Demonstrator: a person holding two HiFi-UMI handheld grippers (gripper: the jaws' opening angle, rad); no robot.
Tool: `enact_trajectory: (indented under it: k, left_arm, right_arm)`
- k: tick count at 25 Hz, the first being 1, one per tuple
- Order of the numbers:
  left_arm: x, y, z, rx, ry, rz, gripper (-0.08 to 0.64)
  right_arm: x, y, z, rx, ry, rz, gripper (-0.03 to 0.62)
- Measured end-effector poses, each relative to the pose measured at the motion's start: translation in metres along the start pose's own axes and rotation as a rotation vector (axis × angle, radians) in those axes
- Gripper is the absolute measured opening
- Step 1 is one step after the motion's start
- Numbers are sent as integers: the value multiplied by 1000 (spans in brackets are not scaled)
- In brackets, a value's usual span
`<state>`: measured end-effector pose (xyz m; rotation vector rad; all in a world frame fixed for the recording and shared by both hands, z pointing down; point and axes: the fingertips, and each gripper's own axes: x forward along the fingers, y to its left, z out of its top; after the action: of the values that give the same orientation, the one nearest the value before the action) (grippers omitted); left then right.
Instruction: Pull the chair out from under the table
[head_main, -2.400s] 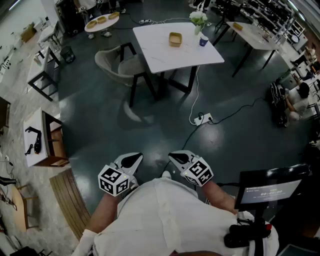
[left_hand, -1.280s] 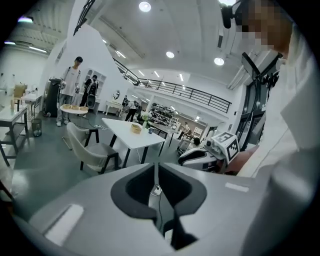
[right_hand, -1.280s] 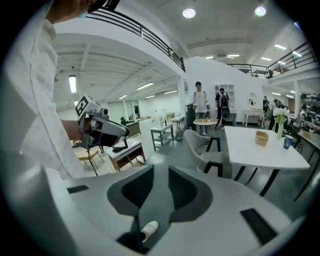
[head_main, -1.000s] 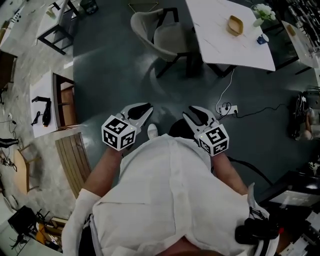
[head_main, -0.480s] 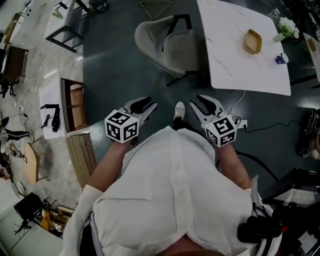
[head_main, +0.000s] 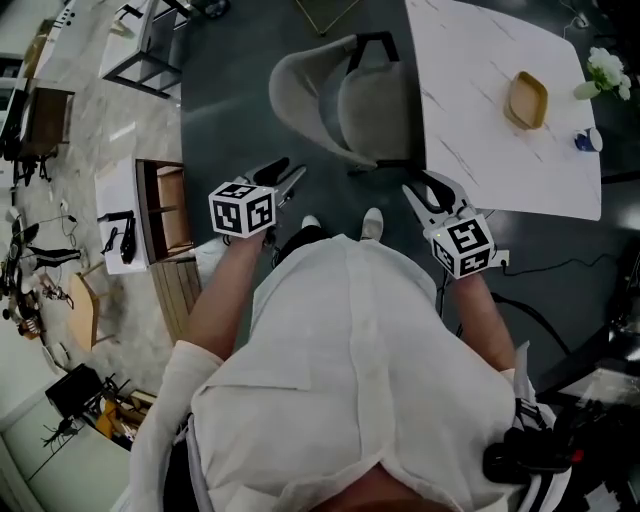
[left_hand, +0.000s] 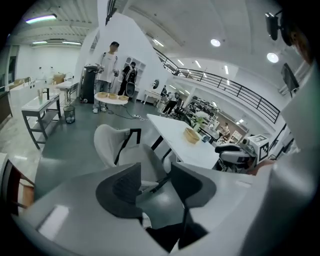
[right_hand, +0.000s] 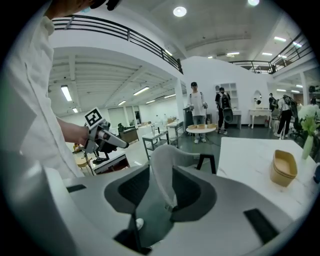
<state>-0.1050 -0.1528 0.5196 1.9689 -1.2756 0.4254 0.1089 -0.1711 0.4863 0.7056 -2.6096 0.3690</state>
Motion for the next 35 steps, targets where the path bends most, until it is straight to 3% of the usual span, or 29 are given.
enact_trajectory:
  k: [5, 18, 25, 30, 35]
  left_arm:
    - [33, 66, 16, -58, 49, 73, 191]
    - [130, 205, 37, -244, 215, 152, 239]
    - [172, 245, 33, -316, 285, 138, 247]
    - [195, 251, 20, -318, 384, 128, 242]
    - [208, 253, 15, -322, 433, 172, 128]
  right_arm:
    - [6, -16, 11, 41, -15, -68, 117]
    - [-4, -21, 28, 154, -10, -319, 118]
    - [-6, -1, 22, 233, 29, -444, 118]
    - [-8, 15, 18, 291, 36, -536, 117]
    - [-6, 31, 10, 347, 37, -591, 117]
